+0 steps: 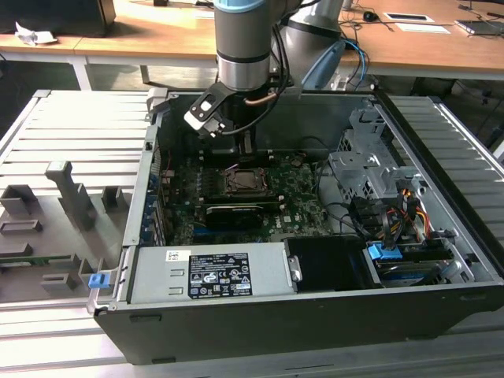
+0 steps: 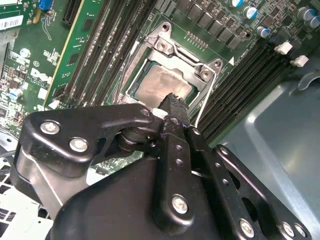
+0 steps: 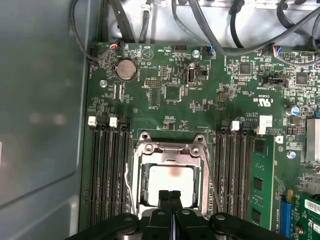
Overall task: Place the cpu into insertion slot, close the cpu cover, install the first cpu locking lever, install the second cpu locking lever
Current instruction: 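Close the cpu cover, then install the first cpu locking lever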
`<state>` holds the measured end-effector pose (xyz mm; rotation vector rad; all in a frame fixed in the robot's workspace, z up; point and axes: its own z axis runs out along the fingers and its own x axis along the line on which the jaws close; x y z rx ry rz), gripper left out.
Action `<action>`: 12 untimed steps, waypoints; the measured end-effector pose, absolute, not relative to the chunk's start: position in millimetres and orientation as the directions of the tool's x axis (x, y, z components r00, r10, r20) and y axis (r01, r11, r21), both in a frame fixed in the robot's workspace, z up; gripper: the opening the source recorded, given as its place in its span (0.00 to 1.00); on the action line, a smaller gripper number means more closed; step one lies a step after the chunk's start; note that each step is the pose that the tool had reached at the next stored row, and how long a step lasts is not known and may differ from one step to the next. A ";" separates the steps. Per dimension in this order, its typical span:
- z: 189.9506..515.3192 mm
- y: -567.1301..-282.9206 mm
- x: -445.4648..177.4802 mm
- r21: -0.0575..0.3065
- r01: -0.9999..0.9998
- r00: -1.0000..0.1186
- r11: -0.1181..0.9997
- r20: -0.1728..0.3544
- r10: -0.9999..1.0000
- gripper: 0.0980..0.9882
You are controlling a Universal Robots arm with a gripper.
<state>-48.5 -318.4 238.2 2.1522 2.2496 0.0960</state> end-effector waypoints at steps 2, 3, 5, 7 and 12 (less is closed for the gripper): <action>238.3 -318.4 -48.8 0.063 0.997 -0.045 0.043 0.023 0.999 0.01; 238.9 -318.4 -48.9 0.063 0.997 -0.045 0.043 0.023 0.999 0.01; 241.2 -318.4 -48.8 0.063 0.997 -0.045 0.043 0.021 0.999 0.01; 244.3 -318.4 -48.8 0.063 0.997 -0.045 0.043 0.021 0.999 0.01; 251.1 -318.3 -48.8 0.063 0.997 -0.045 0.043 0.021 0.999 0.01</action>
